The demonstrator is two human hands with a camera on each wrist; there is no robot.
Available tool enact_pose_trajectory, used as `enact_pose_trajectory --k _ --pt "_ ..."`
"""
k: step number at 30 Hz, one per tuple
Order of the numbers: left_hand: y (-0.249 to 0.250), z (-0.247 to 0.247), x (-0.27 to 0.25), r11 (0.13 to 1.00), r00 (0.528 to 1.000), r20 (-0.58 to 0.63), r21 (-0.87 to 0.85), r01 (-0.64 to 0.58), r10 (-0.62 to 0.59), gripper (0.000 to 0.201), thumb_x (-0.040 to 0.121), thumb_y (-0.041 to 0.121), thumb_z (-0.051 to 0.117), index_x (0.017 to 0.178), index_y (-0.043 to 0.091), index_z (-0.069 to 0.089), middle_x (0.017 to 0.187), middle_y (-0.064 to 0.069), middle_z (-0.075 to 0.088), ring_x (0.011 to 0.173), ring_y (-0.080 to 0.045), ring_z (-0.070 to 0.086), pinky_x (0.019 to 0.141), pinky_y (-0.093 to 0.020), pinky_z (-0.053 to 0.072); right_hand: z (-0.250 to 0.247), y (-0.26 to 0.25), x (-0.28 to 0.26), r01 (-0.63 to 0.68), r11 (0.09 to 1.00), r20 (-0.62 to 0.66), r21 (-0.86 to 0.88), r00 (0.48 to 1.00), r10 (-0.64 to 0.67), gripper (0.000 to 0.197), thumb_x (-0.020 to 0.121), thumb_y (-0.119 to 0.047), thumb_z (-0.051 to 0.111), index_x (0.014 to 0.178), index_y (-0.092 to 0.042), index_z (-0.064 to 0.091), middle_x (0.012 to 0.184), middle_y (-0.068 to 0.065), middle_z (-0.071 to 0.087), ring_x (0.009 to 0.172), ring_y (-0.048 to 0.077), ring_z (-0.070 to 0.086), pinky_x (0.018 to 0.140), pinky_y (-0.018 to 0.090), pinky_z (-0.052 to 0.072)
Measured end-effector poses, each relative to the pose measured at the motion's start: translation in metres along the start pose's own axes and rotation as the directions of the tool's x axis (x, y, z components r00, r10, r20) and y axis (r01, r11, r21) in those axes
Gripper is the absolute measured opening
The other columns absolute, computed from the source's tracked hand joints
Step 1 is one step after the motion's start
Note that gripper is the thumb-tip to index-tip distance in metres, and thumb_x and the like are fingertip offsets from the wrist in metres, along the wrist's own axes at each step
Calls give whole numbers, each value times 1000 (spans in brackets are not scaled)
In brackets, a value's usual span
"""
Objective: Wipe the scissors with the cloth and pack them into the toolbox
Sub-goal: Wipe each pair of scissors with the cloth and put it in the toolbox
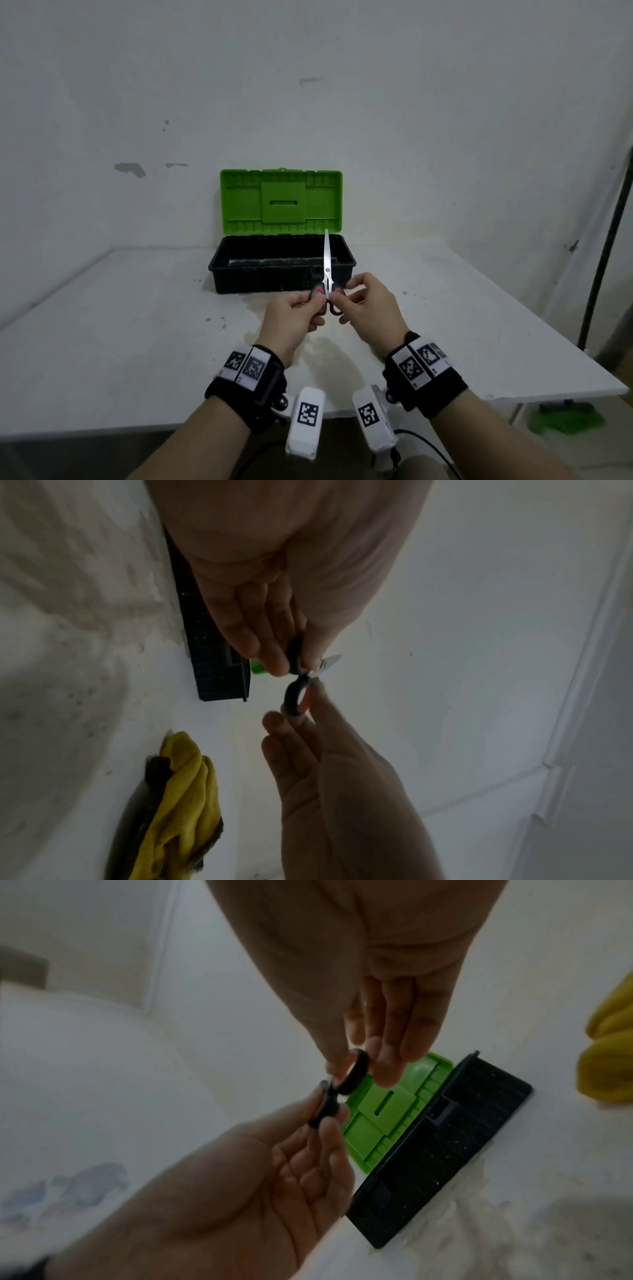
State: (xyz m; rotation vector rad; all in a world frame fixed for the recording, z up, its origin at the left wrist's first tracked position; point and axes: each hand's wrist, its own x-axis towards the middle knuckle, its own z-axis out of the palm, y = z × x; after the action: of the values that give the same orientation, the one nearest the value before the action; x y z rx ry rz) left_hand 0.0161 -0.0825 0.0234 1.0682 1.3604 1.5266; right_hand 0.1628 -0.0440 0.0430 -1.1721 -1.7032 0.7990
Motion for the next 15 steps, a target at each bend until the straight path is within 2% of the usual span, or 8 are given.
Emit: enact_pose_trajectory --k 3,7,9,11,13,15 --pt "10 4 11 1000 1000 21 -7 2 -2 21 97 24 65 95 6 76 81 -6 73 66 -12 63 69 -27 52 5 -10 10 45 997 -21 -64 999 -47 40 73 -46 78 77 -10 61 68 1 70 59 11 67 53 20 49" --pt "23 -1 32 996 996 39 -33 79 -77 32 102 28 56 86 7 75 65 0 69 61 -13 61 68 -27 51 8 -16 38 31 990 29 -135 999 -28 43 67 -49 82 71 -9 66 68 2 70 56 9 57 53 26 48" --pt "29 -7 46 997 996 48 16 71 -72 28 101 28 57 89 9 75 72 -2 69 66 -15 62 68 -26 49 13 -20 51 28 987 43 -158 999 -22 45 67 -46 83 69 -4 67 67 8 69 55 12 56 56 32 49" --pt "35 -15 59 996 997 61 78 36 -41 25 100 27 59 94 10 76 81 -5 71 72 -15 63 67 -26 47 20 -27 65 26 981 42 -194 999 -18 45 70 -42 81 66 1 66 60 13 65 53 15 53 52 30 45" --pt "40 -23 73 992 996 88 129 -11 -1 23 99 27 60 96 12 77 85 -4 71 75 -15 64 67 -26 48 30 -34 81 52 957 32 -286 998 -45 45 75 -42 77 59 -2 64 53 7 58 50 17 51 49 25 38" --pt "44 -38 90 980 996 87 196 -38 21 21 100 29 59 96 18 76 89 0 73 77 -13 65 70 -27 51 41 -40 98 72 935 21 -349 997 -69 45 75 -47 74 57 -7 64 54 4 61 52 17 56 49 26 42"
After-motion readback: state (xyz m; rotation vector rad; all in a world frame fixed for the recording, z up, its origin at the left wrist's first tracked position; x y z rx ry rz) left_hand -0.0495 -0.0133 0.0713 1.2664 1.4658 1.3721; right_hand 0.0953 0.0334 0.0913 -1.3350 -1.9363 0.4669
